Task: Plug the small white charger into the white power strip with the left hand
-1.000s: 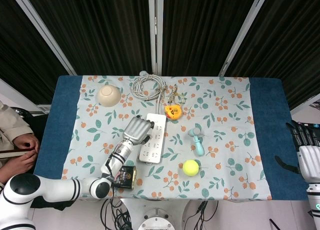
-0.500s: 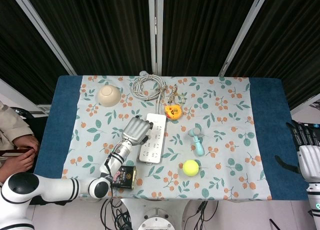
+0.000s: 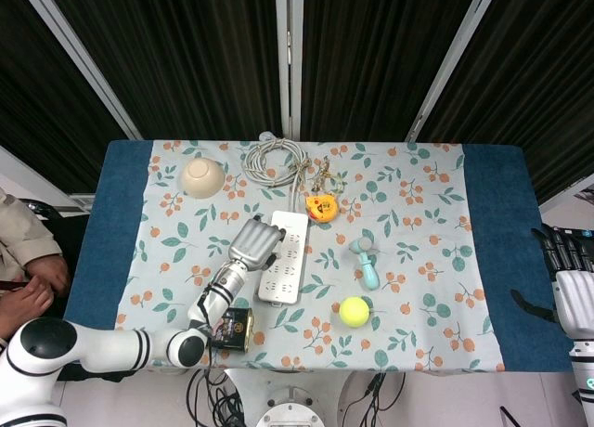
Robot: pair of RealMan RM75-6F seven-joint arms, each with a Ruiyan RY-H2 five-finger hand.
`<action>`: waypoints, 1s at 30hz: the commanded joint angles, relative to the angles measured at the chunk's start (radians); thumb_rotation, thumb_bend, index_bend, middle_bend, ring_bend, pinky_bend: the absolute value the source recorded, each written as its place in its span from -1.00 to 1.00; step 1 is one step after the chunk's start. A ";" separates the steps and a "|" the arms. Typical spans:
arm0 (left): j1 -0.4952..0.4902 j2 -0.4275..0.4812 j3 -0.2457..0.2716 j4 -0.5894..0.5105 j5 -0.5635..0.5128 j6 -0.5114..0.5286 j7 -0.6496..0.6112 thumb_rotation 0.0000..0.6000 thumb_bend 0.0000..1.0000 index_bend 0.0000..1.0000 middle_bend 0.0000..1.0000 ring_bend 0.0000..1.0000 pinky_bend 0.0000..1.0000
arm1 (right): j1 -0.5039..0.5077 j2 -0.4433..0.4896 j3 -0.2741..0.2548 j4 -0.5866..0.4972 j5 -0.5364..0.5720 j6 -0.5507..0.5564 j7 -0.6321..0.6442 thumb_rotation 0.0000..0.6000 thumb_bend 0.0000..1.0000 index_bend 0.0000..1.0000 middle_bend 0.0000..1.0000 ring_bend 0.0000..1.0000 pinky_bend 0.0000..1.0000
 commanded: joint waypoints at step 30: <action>0.031 0.022 0.008 -0.029 0.058 0.045 -0.077 1.00 -0.71 -0.72 -0.58 -0.74 -0.63 | -0.011 0.000 0.001 0.008 0.000 0.015 0.013 1.00 -0.75 -1.00 -0.96 -1.00 -1.00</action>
